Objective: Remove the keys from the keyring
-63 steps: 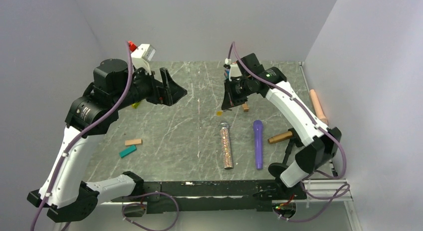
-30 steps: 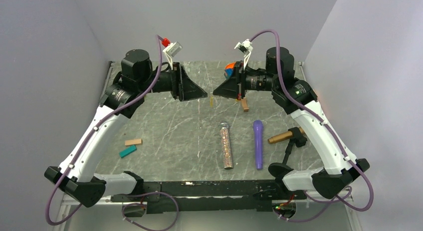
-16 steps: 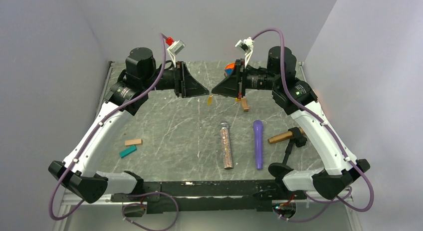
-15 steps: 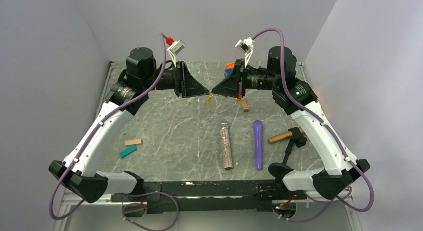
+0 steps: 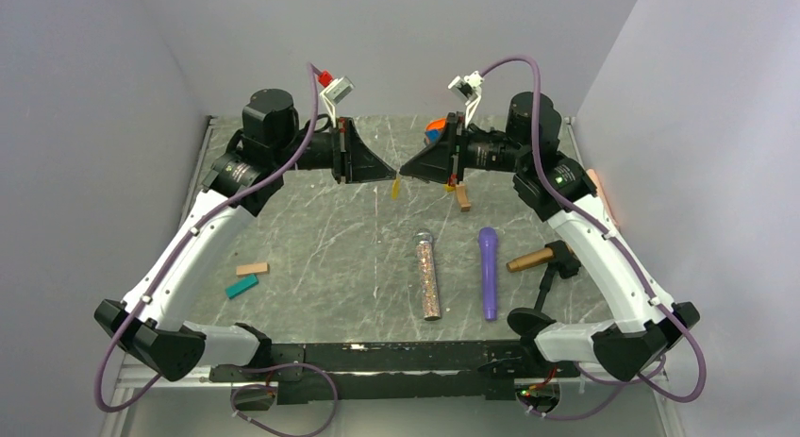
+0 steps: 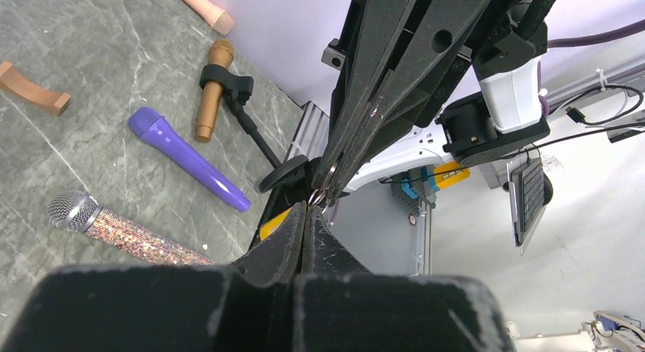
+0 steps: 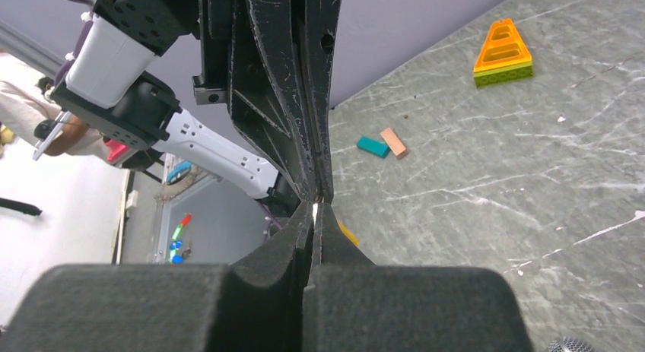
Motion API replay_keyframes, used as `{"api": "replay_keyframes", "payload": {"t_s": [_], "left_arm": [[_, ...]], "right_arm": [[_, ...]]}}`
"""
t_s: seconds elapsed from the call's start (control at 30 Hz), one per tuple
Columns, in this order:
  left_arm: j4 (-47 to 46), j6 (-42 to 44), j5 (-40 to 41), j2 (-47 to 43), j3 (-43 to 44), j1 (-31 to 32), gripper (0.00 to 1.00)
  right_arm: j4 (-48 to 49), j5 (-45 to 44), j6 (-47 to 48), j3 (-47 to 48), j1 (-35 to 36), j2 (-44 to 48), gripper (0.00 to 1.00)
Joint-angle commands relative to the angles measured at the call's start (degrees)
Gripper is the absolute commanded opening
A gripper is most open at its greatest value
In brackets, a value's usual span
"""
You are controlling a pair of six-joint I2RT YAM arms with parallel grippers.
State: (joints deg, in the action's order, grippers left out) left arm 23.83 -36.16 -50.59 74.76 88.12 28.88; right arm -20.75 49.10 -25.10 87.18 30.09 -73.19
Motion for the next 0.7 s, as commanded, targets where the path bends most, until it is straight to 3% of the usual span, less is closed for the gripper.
{"api": "replay_keyframes", "payload": {"t_s": [0.0, 0.2, 0.4, 0.67], "left_arm": [[-3.2, -0.5, -0.6, -0.9, 2.3, 0.9, 0.0], [-1.1, -0.1, 0.7, -1.6, 3.8, 0.8, 0.0], [0.1, -0.1, 1.8, -2.0, 4.6, 0.8, 0.0], [-0.3, -0.5, 2.9, -2.8, 4.3, 0.8, 0.0]], "right_arm": [[6.6, 2.4, -2.7, -1.2, 0.5, 1.8, 0.0], [6.9, 2.1, -3.1, -1.7, 0.5, 2.1, 0.01], [7.5, 2.5, -3.6, -2.4, 0.5, 2.4, 0.21], [7.7, 3.1, -3.9, -2.1, 0.5, 2.0, 0.24]]}}
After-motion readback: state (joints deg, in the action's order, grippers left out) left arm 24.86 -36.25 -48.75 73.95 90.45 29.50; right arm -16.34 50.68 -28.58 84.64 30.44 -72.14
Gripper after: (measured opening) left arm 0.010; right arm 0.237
